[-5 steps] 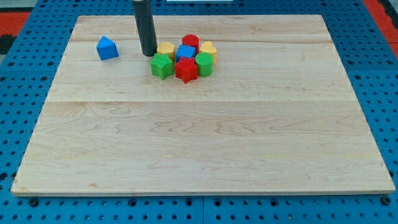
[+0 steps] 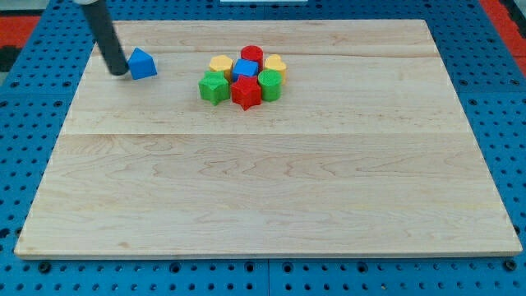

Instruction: Push the blue triangle into the yellow hexagon

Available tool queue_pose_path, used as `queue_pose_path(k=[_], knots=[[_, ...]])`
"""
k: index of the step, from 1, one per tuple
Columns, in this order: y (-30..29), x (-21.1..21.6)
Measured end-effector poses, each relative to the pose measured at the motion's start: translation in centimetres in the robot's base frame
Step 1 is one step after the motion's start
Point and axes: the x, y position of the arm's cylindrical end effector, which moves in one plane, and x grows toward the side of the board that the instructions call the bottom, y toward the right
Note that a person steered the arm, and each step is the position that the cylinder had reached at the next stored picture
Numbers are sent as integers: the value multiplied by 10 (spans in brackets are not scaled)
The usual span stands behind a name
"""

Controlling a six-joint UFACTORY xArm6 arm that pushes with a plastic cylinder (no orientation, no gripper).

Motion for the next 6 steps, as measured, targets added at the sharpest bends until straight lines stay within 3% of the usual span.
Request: queue_pose_path(k=[3, 4, 5, 6], knots=[[130, -77], [98, -89], [21, -59], [27, -26]])
